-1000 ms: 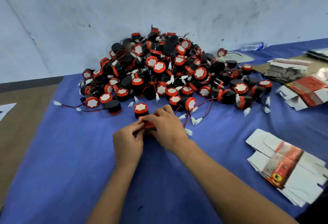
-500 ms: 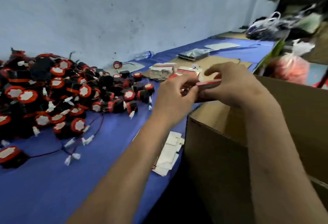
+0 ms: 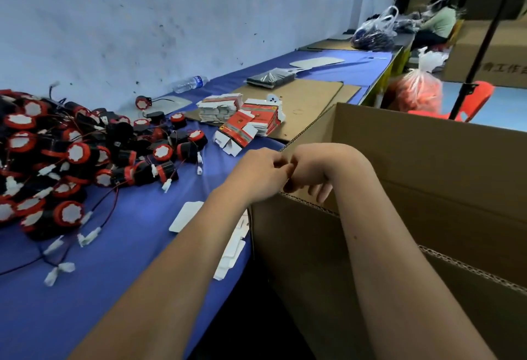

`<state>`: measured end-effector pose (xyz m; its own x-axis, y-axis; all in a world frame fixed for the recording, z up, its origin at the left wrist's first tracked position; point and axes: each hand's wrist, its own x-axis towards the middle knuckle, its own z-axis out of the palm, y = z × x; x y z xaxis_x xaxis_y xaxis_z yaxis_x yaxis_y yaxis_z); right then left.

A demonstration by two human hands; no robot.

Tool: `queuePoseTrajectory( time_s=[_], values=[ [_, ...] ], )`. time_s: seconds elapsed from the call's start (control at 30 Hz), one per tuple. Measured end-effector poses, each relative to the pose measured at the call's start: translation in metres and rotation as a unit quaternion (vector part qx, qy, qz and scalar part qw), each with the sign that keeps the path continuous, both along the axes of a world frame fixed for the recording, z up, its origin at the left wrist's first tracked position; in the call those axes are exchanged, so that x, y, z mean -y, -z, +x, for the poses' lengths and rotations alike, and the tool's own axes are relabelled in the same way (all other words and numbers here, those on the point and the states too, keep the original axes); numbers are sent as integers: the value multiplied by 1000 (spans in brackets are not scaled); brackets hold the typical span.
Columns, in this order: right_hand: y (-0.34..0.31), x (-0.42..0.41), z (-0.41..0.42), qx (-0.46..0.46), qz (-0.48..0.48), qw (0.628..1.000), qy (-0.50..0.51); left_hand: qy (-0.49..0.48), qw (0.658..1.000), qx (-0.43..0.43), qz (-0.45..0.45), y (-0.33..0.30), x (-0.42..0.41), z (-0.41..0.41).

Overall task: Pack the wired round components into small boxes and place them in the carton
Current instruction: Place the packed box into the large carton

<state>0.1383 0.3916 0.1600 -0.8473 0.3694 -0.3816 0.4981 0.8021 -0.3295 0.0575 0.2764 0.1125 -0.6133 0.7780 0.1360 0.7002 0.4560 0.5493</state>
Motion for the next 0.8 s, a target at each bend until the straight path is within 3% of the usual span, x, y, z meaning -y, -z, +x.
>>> queuePoseTrajectory(
  time_s=[0.07,0.13,0.17,0.23,0.3,0.37,0.43,0.5,0.63,0.7,0.8],
  values=[
    [0,1,1,-27,26,999,14,-8,990,63,124,6,9,-1],
    [-2,5,1,-80,63,994,45,-91,966,110,213,22,32,-10],
    [-4,8,0,-127,93,985,63,-158,965,92,187,33,48,-19],
    [-7,21,-5,-259,149,949,100,-290,957,24,-9,64,88,-38],
    [-7,49,-14,-419,156,890,91,-347,922,33,-166,87,116,-43],
    [0,89,-27,-502,88,860,0,-352,922,57,-152,100,128,-45],
    [14,122,-43,-436,40,893,-107,-355,930,67,-69,101,133,-51],
    [31,140,-59,-299,53,933,-192,-385,919,86,13,100,143,-58],
    [62,139,-78,-58,92,957,-268,-431,855,196,209,100,166,-72],
    [75,139,-86,-47,90,953,-286,-425,828,237,280,94,175,-75],
    [84,153,-100,-124,60,941,-308,-403,831,219,315,82,196,-80]
  ],
)
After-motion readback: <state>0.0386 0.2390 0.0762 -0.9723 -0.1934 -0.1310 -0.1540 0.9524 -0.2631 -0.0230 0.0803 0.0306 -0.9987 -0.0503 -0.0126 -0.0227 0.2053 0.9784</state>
